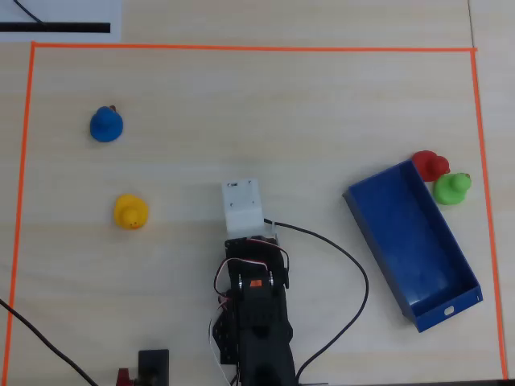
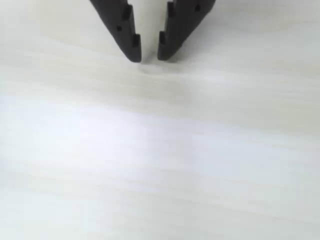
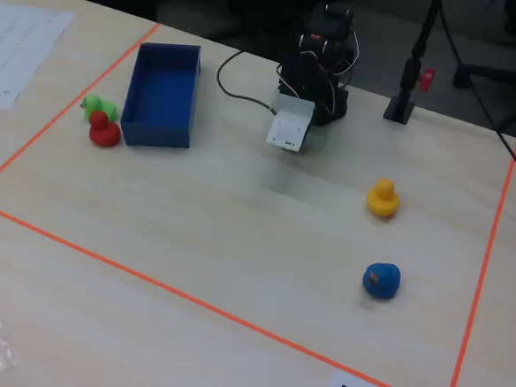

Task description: Grasp blue duck and put it into box.

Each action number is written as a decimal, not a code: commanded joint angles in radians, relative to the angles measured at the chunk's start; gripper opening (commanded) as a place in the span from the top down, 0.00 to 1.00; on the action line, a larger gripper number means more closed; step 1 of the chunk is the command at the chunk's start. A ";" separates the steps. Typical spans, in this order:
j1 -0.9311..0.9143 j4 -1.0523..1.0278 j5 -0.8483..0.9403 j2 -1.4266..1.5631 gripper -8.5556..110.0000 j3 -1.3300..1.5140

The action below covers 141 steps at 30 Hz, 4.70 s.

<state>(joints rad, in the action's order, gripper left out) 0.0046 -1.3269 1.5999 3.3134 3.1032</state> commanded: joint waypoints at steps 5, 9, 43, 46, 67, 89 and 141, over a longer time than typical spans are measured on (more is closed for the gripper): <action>0.046 -0.020 -0.014 -0.002 0.89 0.008; 0.046 -0.020 -0.014 -0.002 0.89 0.008; 0.046 -0.020 -0.014 -0.002 0.89 0.008; 0.046 -0.020 -0.014 -0.002 0.89 0.008; 0.046 -0.020 -0.014 -0.002 0.89 0.008; 0.046 -0.020 -0.014 -0.002 0.90 0.008; 0.508 0.653 -0.282 -2.255 0.65 -1.967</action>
<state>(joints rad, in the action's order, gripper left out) 0.4970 -0.6964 1.3330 1.0569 1.2241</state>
